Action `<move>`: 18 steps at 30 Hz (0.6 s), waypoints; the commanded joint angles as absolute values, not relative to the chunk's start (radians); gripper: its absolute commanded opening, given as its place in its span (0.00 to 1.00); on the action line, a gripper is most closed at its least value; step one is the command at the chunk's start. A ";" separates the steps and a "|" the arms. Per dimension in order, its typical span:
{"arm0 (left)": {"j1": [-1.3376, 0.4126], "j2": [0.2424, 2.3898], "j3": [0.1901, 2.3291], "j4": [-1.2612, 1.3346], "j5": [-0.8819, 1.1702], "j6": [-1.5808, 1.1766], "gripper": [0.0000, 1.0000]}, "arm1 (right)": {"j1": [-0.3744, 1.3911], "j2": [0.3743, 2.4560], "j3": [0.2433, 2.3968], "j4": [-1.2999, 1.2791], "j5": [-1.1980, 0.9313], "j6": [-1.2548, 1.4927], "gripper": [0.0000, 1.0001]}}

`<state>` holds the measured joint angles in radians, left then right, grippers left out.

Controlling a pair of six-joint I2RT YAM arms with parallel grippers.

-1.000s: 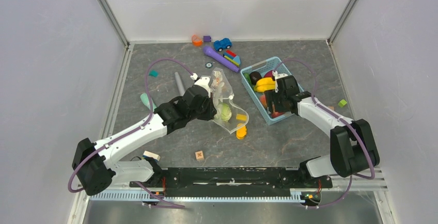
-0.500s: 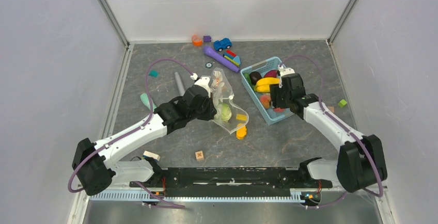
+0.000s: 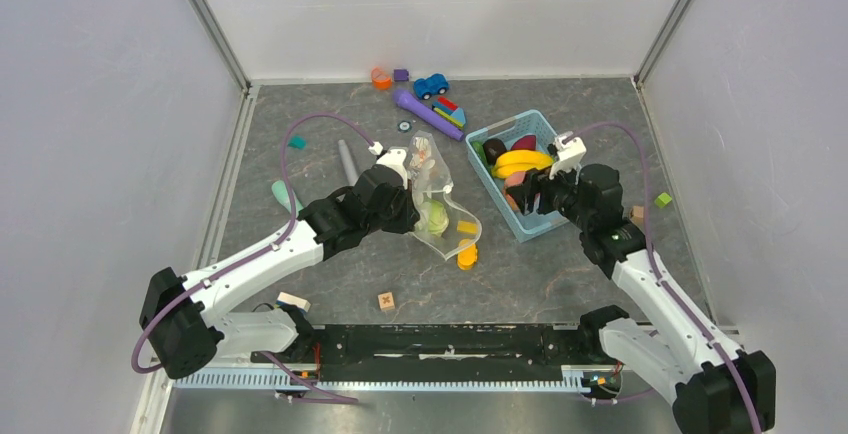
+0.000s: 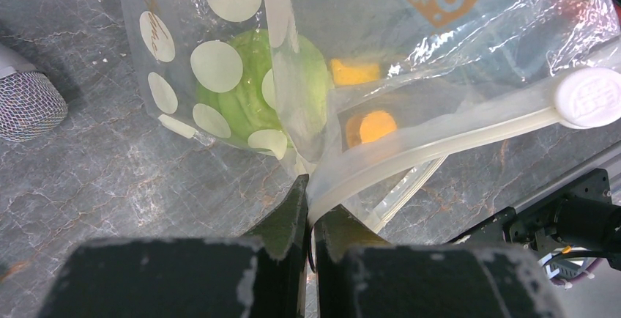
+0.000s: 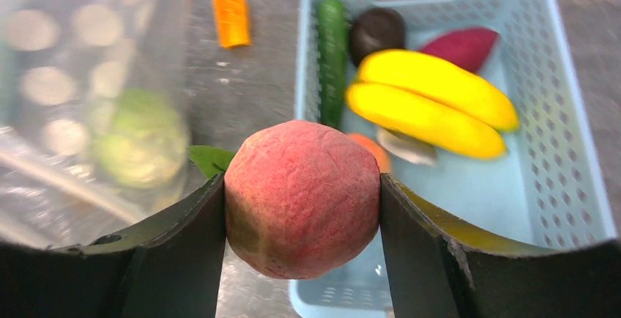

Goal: Place the food in the zip-top bag and seal the zipper
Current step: Place the fake fruit in the zipper food storage bag.

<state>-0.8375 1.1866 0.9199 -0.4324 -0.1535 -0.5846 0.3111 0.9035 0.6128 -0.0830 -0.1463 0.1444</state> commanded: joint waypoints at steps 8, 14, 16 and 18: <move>-0.837 1.199 0.945 -0.411 -0.134 -0.598 0.09 | 0.338 0.846 0.480 0.300 -0.893 0.078 0.15; -0.837 1.216 0.959 -0.413 -0.121 -0.602 0.09 | 0.555 0.812 0.488 0.172 -0.873 -0.152 0.15; -0.838 1.220 0.964 -0.413 -0.114 -0.605 0.09 | 0.622 0.832 0.481 0.177 -0.863 -0.178 0.16; -0.837 1.227 0.977 -0.419 -0.101 -0.606 0.09 | 0.672 0.873 0.481 0.203 -0.805 -0.161 0.16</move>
